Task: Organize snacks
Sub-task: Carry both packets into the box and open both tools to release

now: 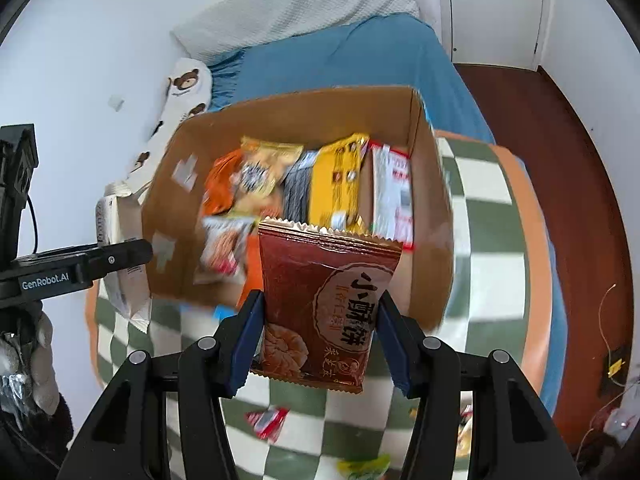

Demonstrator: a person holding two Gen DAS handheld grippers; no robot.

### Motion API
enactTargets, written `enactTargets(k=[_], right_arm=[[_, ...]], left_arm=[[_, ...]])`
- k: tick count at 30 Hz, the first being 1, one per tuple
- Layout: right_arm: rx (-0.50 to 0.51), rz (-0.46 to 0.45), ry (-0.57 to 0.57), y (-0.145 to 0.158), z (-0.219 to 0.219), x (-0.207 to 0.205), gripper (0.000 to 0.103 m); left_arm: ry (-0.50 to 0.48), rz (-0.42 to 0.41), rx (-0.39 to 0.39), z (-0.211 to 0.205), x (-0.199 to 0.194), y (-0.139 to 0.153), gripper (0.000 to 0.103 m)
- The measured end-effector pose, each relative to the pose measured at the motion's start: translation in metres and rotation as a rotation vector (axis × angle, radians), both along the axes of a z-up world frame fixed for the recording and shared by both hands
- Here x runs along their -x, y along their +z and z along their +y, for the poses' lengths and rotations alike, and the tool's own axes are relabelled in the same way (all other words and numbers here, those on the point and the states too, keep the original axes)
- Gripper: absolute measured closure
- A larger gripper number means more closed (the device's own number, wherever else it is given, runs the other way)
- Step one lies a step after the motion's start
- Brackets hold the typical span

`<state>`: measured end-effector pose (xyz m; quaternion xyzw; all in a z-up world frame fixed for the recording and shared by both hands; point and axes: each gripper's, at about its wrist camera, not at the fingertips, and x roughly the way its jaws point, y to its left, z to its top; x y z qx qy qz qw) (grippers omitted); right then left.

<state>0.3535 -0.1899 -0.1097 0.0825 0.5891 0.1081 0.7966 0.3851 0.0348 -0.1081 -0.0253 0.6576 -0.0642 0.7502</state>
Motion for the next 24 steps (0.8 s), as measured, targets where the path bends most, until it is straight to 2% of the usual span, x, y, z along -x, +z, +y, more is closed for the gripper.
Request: enactTargets(k=[4,9,10,11,12,13,14,17,24], right_arm=[[0.056,0.047,0.012,-0.016,0.001,-0.042,0.045],[0.093,0.096,0.011,-0.050,0.001,-0.056,0.045],[0.095,0.122,0.007,-0.058,0.001,-0.059,0.044],[0.093,0.143,0.000,-0.064,0.000,-0.059,0.037],[0.087,0.165,-0.007,-0.071,-0.001,-0.061,0.023],[0.102,0.187,-0.012,-0.079,-0.002,-0.063,0.016],[0.115,0.194,-0.011,-0.084,-0.001,-0.063,0.009],[0.124,0.212,-0.005,-0.095,0.000,-0.062,0.008],[0.107,0.202,-0.025,-0.099,0.001,-0.057,0.007]], left_arm=[[0.017,0.059,-0.070,0.002,-0.024,-0.026,0.046],[0.027,0.137,-0.124,0.006,-0.038,-0.059,0.045],[0.042,0.163,-0.114,0.009,-0.039,-0.067,0.045],[0.057,0.167,-0.094,0.011,-0.042,-0.069,0.045],[0.070,0.159,-0.080,0.013,-0.043,-0.070,0.045],[0.077,0.137,-0.078,0.014,-0.043,-0.070,0.037],[0.082,0.116,-0.082,0.015,-0.044,-0.069,0.019],[0.101,0.114,-0.024,0.016,-0.043,-0.071,0.013],[0.074,0.088,-0.022,0.011,-0.033,-0.070,0.013]])
